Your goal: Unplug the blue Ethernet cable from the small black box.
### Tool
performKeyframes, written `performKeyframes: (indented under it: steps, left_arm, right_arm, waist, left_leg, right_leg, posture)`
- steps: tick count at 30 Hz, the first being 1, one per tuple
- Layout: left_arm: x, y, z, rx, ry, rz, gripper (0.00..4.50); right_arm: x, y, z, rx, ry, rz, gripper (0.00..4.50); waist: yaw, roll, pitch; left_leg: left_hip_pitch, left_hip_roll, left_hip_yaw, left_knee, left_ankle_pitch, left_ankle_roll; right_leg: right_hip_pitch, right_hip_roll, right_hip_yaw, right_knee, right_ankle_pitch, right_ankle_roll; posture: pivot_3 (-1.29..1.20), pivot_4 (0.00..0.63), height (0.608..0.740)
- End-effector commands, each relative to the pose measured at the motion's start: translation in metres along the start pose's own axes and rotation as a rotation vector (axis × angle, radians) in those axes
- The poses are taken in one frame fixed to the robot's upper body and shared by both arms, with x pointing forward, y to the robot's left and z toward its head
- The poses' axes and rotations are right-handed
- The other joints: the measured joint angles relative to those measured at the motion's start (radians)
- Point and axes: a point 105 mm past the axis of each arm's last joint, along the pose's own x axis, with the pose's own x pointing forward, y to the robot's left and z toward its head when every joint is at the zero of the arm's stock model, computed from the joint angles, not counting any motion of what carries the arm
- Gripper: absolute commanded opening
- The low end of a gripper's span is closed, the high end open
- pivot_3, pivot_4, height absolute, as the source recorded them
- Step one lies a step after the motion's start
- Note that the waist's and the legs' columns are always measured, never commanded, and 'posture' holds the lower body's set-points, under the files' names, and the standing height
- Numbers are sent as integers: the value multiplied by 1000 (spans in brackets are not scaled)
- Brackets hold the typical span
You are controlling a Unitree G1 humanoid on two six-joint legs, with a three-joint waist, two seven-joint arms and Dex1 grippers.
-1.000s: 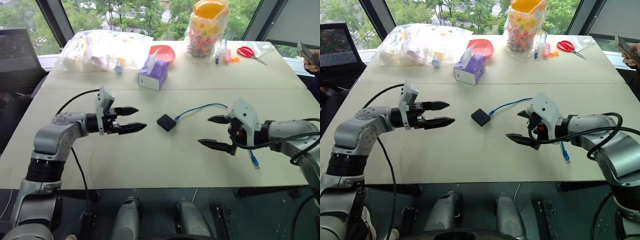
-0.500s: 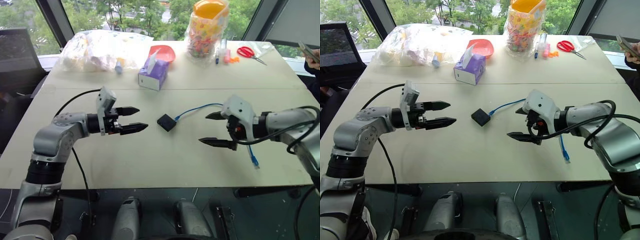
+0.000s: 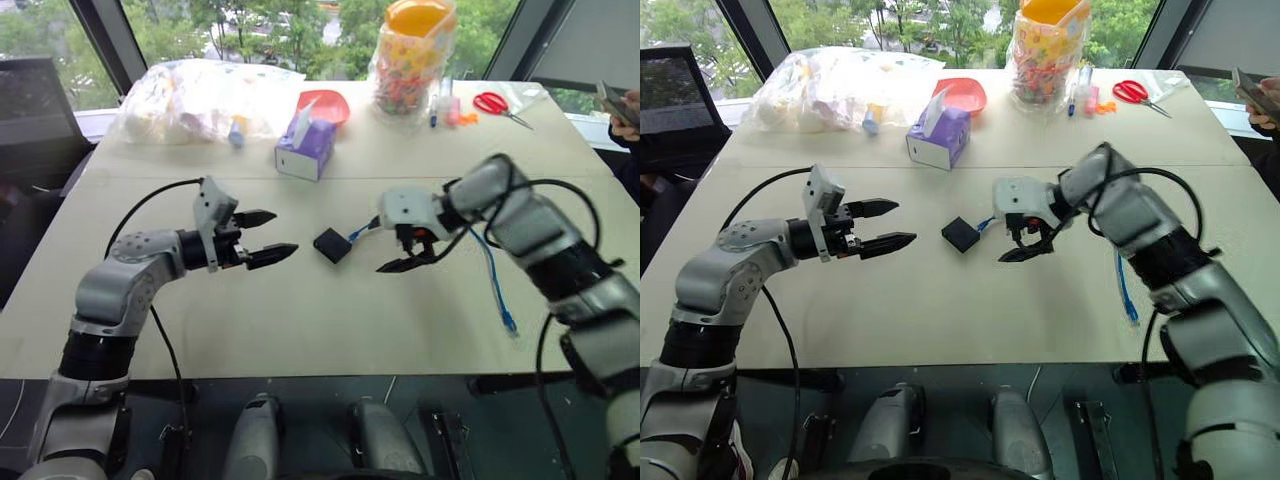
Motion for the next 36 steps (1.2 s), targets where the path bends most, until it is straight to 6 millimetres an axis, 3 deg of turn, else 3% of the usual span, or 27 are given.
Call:
performKeyframes:
  steps: [1, 5, 13, 14, 16, 23, 24, 30, 33, 36]
  left_arm:
    - [-6, -5, 12, 44, -42, 28, 4452]
    - [-12, -11, 8, 38, -46, 63, 4452]
    - [-19, -16, 4, 26, -54, 116, 4452]
    - [-19, -16, 4, 26, -55, 119, 4500]
    - [-19, -17, 4, 25, -57, 124, 4500]
    - [-17, -14, 4, 29, -61, 134, 4500]
    - [-17, -14, 4, 31, -62, 133, 4500]
    - [-14, -10, 6, 30, -64, 125, 4500]
    - [-6, -3, 9, 15, -78, 120, 4500]
    - [2, 3, 18, 5, -112, 113, 4500]
  right_arm:
    - [2, -20, 6, -73, 41, 3, 4500]
    - [18, -36, 10, -121, 113, 6, 4500]
    - [37, -41, 0, -195, 251, -5, 4500]
    - [39, -41, 0, -197, 258, -6, 4085]
    - [41, -40, 0, -190, 257, -4, 3700]
    - [46, -37, 4, -187, 249, 29, 321]
    - [47, -36, 3, -184, 244, 32, 58]
    - [42, -47, 6, -208, 186, -89, 58]
    - [22, -67, 22, -337, 17, -396, 58]
    - [7, -69, 28, -404, -75, -610, 58]
  waist:
    - [2, 0, 0]
    - [-4, 1, 0]
    - [-4, 1, 1]
    - [-4, 1, 1]
    - [-5, 1, 0]
    - [-9, 1, 0]
    - [-10, 1, 0]
    - [-22, 1, 0]
    - [-20, 1, 1]
    - [-20, 1, 1]
  left_leg:
    - [0, 0, 0, 0, 0, 0]
    - [1, 0, 0, 0, 0, 0]
    - [3, 0, 0, 2, 1, -1]
    - [4, 0, 0, 2, 1, -2]
    - [6, 0, 0, 2, 1, -2]
    - [17, 0, 0, 1, 1, -2]
    - [17, 0, 0, 1, 1, -2]
    - [17, 0, 0, 0, 1, -2]
    - [17, 0, 0, 0, 1, -2]
    - [15, -1, -1, 0, 1, -2]
  right_leg:
    - [0, 0, 0, 0, 0, 0]
    - [-1, 0, 0, 3, 0, 0]
    - [0, 0, 0, 8, 0, 0]
    - [1, 0, 0, 8, 0, 0]
    - [3, 0, 0, 8, 0, 0]
    - [13, 0, 0, 8, -2, -3]
    - [13, 0, 0, 8, -2, -4]
    - [13, -1, 0, 8, -1, -1]
    - [13, -1, 0, 8, 0, -1]
    - [12, -1, 0, 8, -1, 0]
  posture:
    - [0, 150, 735]
    - [0, 150, 735]
    - [0, 150, 735]
    - [0, 150, 735]
    - [0, 150, 735]
    - [0, 150, 735]
    - [0, 150, 735]
    - [0, 150, 735]
    - [0, 150, 735]
    - [0, 150, 735]
